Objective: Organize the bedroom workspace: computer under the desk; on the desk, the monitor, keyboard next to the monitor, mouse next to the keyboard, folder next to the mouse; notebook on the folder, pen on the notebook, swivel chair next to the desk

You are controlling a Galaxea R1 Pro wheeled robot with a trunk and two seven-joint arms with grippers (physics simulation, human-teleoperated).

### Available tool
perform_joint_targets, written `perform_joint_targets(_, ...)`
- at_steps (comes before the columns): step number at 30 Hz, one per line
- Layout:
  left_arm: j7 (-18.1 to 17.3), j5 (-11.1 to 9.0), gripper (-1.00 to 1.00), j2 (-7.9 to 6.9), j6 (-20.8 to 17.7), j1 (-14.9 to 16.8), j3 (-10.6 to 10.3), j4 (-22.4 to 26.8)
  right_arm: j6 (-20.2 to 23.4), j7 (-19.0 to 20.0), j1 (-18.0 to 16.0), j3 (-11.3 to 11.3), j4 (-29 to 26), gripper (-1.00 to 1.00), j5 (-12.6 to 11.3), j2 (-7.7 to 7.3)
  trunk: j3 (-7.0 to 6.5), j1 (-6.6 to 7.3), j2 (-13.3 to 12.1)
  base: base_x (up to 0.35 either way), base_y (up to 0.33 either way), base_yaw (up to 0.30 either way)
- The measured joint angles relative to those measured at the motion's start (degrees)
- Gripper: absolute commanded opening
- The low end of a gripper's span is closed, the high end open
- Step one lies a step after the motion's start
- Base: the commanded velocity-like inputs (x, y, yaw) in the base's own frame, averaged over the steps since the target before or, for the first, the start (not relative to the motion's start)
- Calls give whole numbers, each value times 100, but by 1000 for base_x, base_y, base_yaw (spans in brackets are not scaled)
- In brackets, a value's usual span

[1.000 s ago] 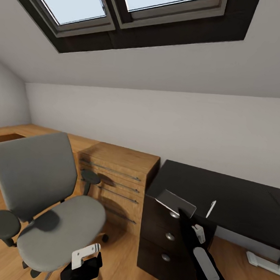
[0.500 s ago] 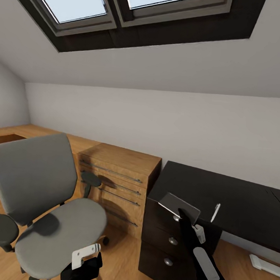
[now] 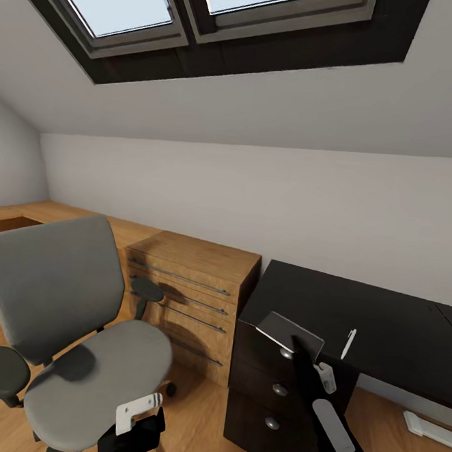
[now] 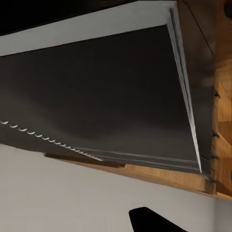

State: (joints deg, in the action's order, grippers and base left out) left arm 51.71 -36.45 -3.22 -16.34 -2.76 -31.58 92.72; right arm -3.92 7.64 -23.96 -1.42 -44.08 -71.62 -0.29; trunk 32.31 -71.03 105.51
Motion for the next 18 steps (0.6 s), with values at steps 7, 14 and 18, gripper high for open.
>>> perform_joint_targets(7,0,0,100,0,0,0,0,0,-219,2,0,-9,0,100,6,-4,0,0,0,0,0,0)
perform_joint_targets(14,0,0,100,0,0,0,-22,0,-360,-8,0,-10,0,100,9,-5,0,0,0,0,0,0)
perform_joint_targets(18,0,0,100,0,0,0,-25,0,-364,-21,-1,-6,0,100,17,-5,0,0,0,0,0,0)
